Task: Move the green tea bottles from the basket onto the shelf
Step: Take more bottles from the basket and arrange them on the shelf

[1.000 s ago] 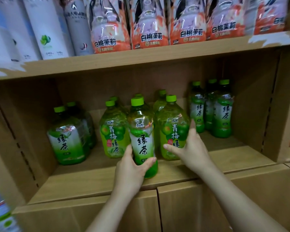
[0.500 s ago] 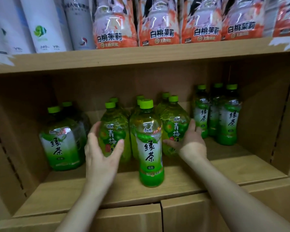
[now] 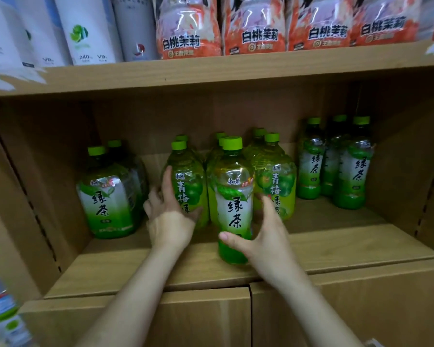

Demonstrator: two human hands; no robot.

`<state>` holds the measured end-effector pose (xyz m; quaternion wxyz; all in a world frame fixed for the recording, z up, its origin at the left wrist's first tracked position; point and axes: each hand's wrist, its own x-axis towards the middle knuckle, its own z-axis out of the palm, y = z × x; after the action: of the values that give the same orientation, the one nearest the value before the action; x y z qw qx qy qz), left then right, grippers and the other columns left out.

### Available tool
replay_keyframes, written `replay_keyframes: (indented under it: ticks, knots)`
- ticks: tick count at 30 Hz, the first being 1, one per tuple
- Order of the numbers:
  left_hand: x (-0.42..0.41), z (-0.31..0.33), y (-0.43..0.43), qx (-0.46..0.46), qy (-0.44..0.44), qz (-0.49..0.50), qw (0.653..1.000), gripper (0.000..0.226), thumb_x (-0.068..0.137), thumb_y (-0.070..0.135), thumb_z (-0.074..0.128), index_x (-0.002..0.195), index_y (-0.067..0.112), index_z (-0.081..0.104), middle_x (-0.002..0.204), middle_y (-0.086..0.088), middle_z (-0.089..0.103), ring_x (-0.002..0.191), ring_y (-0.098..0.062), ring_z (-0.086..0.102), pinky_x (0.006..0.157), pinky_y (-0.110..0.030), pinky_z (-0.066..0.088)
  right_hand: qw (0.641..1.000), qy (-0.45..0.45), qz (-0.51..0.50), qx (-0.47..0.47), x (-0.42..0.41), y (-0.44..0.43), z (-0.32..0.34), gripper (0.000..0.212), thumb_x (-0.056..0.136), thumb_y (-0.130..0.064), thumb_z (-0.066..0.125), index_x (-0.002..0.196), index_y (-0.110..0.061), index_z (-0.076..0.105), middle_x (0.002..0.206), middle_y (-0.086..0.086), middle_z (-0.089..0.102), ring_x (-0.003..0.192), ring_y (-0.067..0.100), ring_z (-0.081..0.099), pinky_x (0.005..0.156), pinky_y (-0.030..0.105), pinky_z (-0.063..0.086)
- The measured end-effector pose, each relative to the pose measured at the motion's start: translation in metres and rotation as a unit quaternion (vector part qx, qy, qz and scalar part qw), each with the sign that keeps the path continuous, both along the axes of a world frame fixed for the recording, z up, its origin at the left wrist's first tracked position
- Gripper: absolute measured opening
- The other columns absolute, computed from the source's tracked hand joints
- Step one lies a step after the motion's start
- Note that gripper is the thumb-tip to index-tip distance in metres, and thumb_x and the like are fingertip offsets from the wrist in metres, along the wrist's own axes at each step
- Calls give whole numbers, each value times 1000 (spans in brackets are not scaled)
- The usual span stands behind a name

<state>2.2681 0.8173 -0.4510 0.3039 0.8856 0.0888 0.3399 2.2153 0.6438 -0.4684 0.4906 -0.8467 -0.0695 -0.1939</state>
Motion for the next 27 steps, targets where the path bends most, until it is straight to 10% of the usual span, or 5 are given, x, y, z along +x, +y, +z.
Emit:
replay_keyframes:
  ticks: [4, 7, 15, 20, 27]
  knots:
    - [-38, -3, -21, -70, -112, -144, 981, 71, 80, 32, 69, 139, 35, 30, 133, 0, 45, 125, -22, 43, 100, -39, 40, 1000, -24, -8, 7, 3, -1, -2, 74, 60, -46, 83, 118, -28, 40, 92, -14, 62, 90, 12, 63, 78, 34, 53]
    - [-60, -6, -44, -154, -11, -287, 945, 71, 78, 43, 71, 136, 41, 30, 119, 17, 55, 103, 11, 55, 84, -14, 46, 999, -51, -2, 5, 4, 1, -3, 53, 67, -34, 82, 102, -33, 43, 81, -15, 64, 74, 10, 64, 65, 30, 53]
    - [-53, 1, -149, -48, 21, -302, 952, 56, 77, 47, 70, 122, 33, 42, 112, 10, 68, 101, -16, 63, 81, -34, 50, 992, -56, -108, -12, -19, -100, -3, 47, 72, -30, 77, 105, -33, 44, 89, -14, 68, 82, 9, 66, 70, 34, 53]
    - [-29, -2, -185, -34, 36, -294, 955, 52, 84, 44, 63, 125, 23, 39, 112, -1, 66, 101, -26, 61, 75, -33, 45, 991, -3, -112, -75, -18, -120, -9, 72, 81, -21, 71, 141, -27, 32, 128, 3, 62, 114, 25, 60, 93, 43, 49]
    - [23, 3, -251, -39, 92, -262, 960, 65, 90, 43, 55, 138, 20, 17, 120, -10, 60, 105, -32, 60, 76, -36, 46, 986, -5, -157, -54, -7, -180, -6, 58, 85, -15, 63, 138, -25, 41, 131, -1, 58, 119, 16, 55, 102, 28, 41]
